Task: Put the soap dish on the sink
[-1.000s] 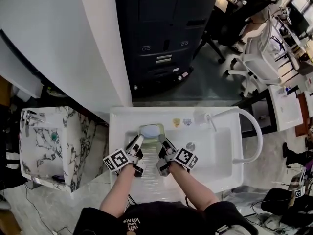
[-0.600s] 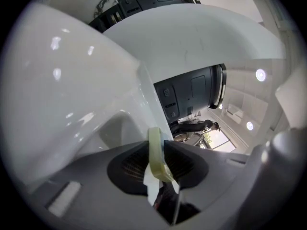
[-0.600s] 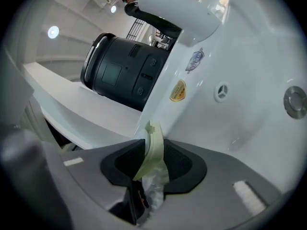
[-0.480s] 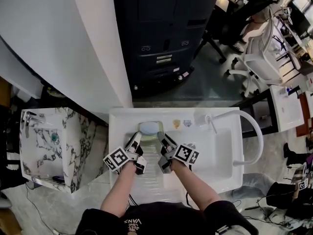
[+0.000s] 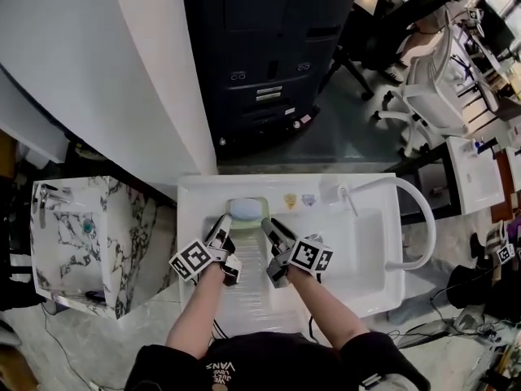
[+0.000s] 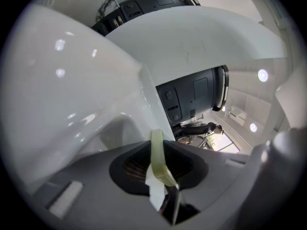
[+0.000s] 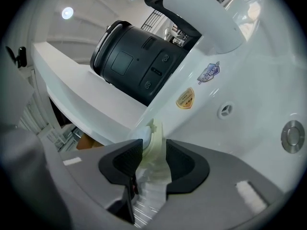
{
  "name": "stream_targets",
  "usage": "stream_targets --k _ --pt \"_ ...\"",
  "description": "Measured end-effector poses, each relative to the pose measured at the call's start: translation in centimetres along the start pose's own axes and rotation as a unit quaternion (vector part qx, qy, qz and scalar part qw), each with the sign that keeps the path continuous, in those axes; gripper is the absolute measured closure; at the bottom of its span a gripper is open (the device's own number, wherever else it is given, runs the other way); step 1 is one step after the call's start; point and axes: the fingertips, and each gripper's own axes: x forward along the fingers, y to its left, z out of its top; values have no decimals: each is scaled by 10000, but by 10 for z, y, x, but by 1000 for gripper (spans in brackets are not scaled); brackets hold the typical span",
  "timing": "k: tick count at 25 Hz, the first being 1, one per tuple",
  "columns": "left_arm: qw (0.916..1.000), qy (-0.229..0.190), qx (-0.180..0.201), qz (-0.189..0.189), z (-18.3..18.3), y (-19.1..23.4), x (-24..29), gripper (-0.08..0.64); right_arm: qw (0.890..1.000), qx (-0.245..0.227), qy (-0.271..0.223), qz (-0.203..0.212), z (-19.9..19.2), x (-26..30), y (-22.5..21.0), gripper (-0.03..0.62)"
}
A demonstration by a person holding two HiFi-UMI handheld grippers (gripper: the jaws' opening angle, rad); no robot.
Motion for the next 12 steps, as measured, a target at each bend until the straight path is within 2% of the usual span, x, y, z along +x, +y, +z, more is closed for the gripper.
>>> stream_targets --k 2,7,12 --pt "10000 -8 -5 8 0 -1 0 428 9998 -171 27 -59 -1 -5 -1 449" --pt "10000 -39 -39 14 0 0 -1 428 9947 -990 215 -194 -9 -11 2 439" --pt "9999 -62 -90 13 0 0 0 428 9817 -1745 588 -492 -24 -11 -1 418"
